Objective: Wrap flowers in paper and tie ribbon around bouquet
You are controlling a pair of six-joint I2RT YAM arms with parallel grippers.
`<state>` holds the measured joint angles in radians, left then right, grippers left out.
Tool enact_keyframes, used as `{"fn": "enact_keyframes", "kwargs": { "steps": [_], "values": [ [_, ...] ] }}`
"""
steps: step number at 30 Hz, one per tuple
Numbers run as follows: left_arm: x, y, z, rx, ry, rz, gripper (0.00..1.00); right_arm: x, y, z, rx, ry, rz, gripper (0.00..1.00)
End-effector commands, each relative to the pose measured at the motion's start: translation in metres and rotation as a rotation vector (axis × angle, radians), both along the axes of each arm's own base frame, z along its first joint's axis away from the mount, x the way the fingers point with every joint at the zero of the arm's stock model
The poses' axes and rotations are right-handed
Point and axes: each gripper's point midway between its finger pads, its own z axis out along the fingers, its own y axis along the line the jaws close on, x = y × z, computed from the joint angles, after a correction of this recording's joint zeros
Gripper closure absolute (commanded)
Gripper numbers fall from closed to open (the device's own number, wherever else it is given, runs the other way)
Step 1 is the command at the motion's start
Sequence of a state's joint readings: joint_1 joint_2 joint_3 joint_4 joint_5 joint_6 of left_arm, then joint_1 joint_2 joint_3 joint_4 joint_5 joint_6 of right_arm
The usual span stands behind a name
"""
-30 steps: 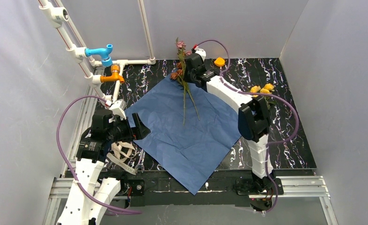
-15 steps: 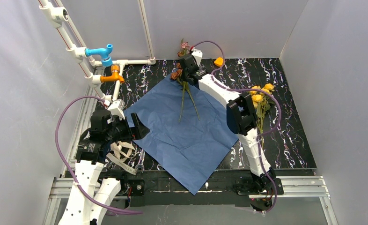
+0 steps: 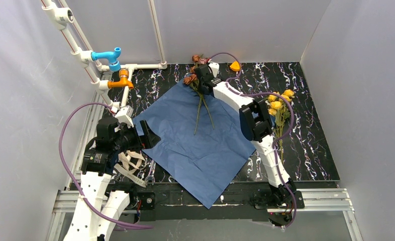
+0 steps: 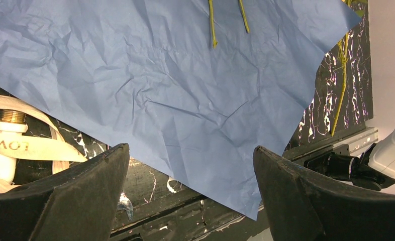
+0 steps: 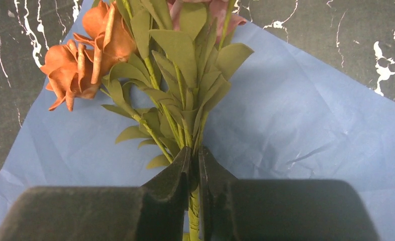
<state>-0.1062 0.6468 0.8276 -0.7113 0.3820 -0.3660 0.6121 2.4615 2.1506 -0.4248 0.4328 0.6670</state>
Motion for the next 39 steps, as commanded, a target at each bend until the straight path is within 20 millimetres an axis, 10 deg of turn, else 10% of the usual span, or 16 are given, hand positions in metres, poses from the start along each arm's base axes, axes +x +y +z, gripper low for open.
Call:
{"fn": "enact_keyframes", "kwargs": {
  "steps": [1, 10, 22, 29, 35, 39],
  "values": [
    [0.0, 0.0, 0.001, -0.001, -0.007, -0.014, 0.07, 0.011, -0.001, 0.011, 0.056, -0.013, 0.001, 0.81],
    [0.0, 0.0, 0.001, -0.005, -0.006, -0.015, 0.07, 0.009, -0.002, 0.034, 0.107, -0.004, 0.043, 0.45],
    [-0.001, 0.0, 0.002, -0.004, -0.013, -0.011, 0.08, -0.009, -0.042, 0.114, -0.02, -0.075, 0.106, 0.09],
    [-0.001, -0.001, 0.002, -0.008, -0.012, -0.017, 0.08, -0.053, -0.179, 0.12, -0.275, -0.023, -0.033, 0.02],
    [0.0, -0.002, 0.0, -0.013, 0.002, -0.024, 0.08, -0.111, -0.326, 0.085, -0.213, 0.05, -0.303, 0.02],
    [-0.001, -0.003, 0.0, -0.018, -0.001, -0.027, 0.08, -0.135, -0.374, 0.07, -0.324, 0.12, -0.435, 0.01]
  ]
}}
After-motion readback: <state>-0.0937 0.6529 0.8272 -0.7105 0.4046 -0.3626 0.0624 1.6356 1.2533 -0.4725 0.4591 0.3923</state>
